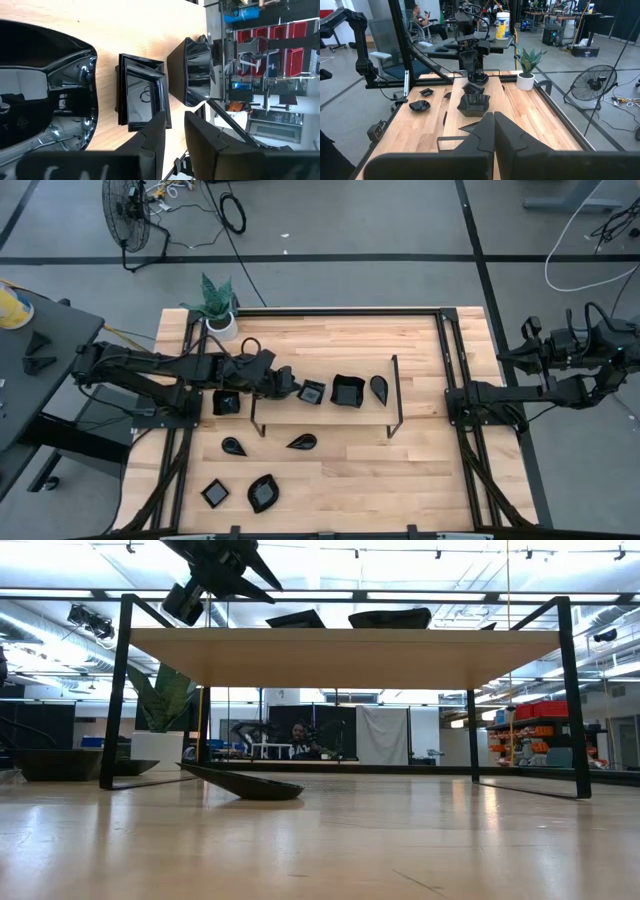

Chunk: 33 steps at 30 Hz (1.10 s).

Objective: Pick & Place Mini shaped plates
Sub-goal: Stack the square plate on top of the square plate on the shelf

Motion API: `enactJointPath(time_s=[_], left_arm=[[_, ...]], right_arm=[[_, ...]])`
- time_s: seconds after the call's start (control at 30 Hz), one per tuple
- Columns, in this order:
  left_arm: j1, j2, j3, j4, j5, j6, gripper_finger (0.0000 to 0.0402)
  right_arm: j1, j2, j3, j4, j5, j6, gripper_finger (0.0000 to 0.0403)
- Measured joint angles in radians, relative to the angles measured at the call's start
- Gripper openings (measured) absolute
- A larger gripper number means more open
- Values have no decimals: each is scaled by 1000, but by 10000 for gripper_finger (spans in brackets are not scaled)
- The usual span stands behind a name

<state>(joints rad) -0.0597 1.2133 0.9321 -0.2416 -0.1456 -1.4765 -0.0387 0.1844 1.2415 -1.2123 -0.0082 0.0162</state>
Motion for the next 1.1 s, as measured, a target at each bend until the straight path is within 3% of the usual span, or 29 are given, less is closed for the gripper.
enactJointPath(time_s=[0.23, 0.5, 0.8, 0.93, 1.1], left_arm=[[-10, 0, 0, 25, -12, 2, 78], [-48, -1, 0, 131, -17, 149, 76], [-81, 7, 0, 126, 69, 255, 12], [-80, 22, 2, 129, 94, 278, 6], [-80, 60, 69, 115, 107, 489, 4]], right_arm=[[0, 0, 0, 0, 0, 0, 6], [0, 0, 0, 0, 0, 0, 6], [0, 0, 0, 0, 0, 0, 6], [0, 0, 0, 0, 0, 0, 6], [0, 0, 0, 0, 0, 0, 6]])
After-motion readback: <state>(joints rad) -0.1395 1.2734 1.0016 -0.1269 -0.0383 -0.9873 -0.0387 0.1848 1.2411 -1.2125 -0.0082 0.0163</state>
